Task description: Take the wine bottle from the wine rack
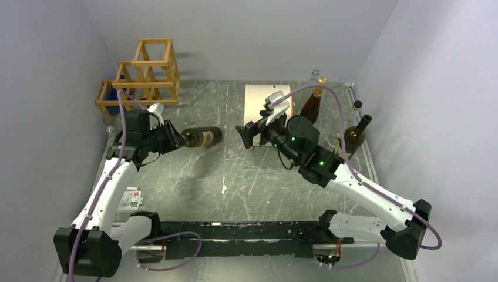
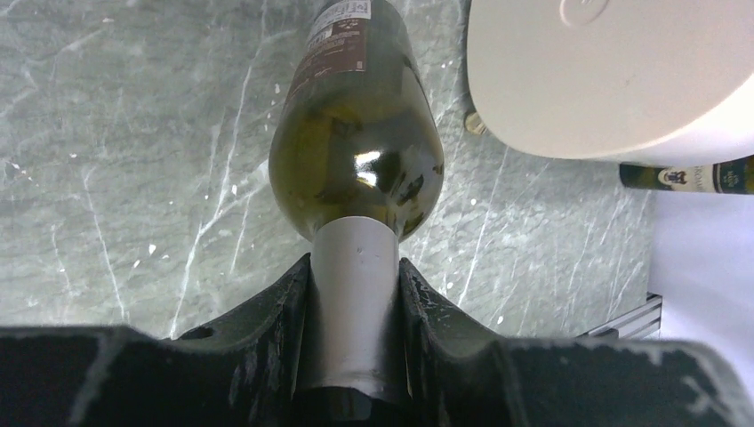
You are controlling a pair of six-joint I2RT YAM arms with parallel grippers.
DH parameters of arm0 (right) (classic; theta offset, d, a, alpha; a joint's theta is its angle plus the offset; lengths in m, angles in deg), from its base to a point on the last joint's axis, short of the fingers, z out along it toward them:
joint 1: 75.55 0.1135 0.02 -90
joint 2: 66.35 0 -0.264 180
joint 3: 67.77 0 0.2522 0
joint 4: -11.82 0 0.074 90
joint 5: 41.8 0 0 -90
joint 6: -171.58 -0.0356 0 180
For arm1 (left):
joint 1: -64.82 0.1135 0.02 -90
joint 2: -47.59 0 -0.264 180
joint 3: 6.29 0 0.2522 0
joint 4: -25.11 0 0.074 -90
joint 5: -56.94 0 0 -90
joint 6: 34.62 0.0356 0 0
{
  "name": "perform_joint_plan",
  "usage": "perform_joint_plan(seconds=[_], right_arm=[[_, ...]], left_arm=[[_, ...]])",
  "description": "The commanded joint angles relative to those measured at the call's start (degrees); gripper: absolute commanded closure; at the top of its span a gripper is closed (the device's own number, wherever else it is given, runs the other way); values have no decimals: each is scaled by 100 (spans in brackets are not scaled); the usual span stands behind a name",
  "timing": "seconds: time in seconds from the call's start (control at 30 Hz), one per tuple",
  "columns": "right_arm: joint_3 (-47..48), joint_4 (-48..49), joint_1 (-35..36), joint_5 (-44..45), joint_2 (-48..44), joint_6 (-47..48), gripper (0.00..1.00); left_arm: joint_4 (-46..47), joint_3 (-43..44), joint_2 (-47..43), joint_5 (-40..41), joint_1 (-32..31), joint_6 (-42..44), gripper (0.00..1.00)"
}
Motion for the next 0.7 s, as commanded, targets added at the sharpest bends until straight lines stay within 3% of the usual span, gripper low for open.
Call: perform_joint_plan(seconds=[0.0,0.4,0.67], right_arm=[[172,-64,2,122,-148,329,0],[666,-132,112,-1206,80,856,0],[873,294,470,-1927,905,1032,0]], left_arm=[[-79,524,-9,-299,-2,403,93],[-1489,1497,-73,-314,-2,1091,93],[-2129,1768,-68,-144,-8,1416,93]])
